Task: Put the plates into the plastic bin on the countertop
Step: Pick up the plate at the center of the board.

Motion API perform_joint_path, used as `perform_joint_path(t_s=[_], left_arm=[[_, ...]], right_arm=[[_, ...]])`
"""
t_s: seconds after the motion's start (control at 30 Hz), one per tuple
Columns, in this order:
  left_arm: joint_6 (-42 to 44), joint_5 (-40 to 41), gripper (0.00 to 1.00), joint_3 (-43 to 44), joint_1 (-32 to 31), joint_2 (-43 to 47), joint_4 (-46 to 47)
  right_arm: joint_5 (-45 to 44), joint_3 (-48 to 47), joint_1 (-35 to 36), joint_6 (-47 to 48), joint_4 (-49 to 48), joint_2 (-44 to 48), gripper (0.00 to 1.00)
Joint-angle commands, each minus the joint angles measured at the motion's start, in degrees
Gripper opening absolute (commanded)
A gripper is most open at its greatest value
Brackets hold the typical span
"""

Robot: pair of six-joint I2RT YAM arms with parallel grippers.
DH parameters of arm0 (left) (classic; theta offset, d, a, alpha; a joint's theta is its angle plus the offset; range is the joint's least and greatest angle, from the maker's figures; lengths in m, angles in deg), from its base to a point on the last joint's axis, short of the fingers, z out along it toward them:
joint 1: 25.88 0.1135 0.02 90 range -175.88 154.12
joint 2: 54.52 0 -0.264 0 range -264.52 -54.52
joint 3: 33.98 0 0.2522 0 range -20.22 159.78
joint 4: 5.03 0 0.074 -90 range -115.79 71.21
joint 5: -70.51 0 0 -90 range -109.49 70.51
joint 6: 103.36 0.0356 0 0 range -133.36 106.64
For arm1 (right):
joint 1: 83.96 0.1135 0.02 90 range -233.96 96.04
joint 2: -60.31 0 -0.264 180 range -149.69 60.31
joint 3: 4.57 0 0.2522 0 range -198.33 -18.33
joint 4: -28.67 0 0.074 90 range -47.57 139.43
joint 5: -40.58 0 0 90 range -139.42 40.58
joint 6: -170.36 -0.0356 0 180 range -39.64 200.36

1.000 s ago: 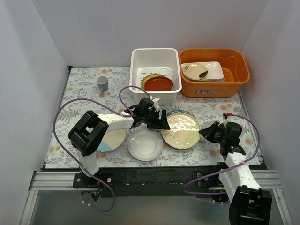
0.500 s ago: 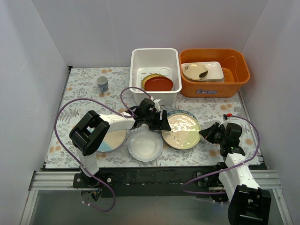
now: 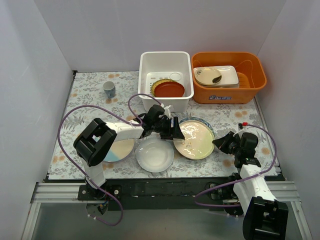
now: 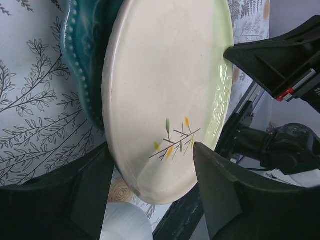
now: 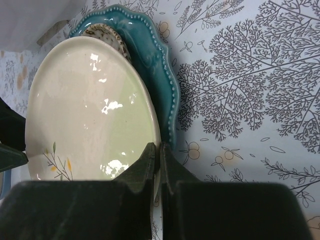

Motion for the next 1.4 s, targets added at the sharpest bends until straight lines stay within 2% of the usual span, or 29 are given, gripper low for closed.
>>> perform_joint_path(t_s=[0.0,0.5,1.03,1.27,1.37], left_arm=[[-2.7,-6.2,0.6,1.2,-0.8,6.5,8.8],[-3.5,-5.2,0.59,2.6,-0.8,12.4,4.9],[-4.3,-6.0,0.57,3.1,-2.5,4.9,6.9],[-3.9,-5.1,0.52,4.5,-3.4,2.7,5.2],[-3.7,-4.8,0.45,5.2,-3.8,1.6,4.7]], right_arm=[[3.0,-0.1,0.0,-1.2,-3.9,0.2,0.01],[4.0,0.3,-0.1,-1.6,-5.3,-0.4,0.01],[4.5,-0.4,-0.1,-1.7,-4.8,0.7,0.01],[5.1,-0.5,-0.3,-1.9,-5.6,0.5,0.01],[5.5,-0.4,-0.2,-1.8,-5.9,0.4,0.01]])
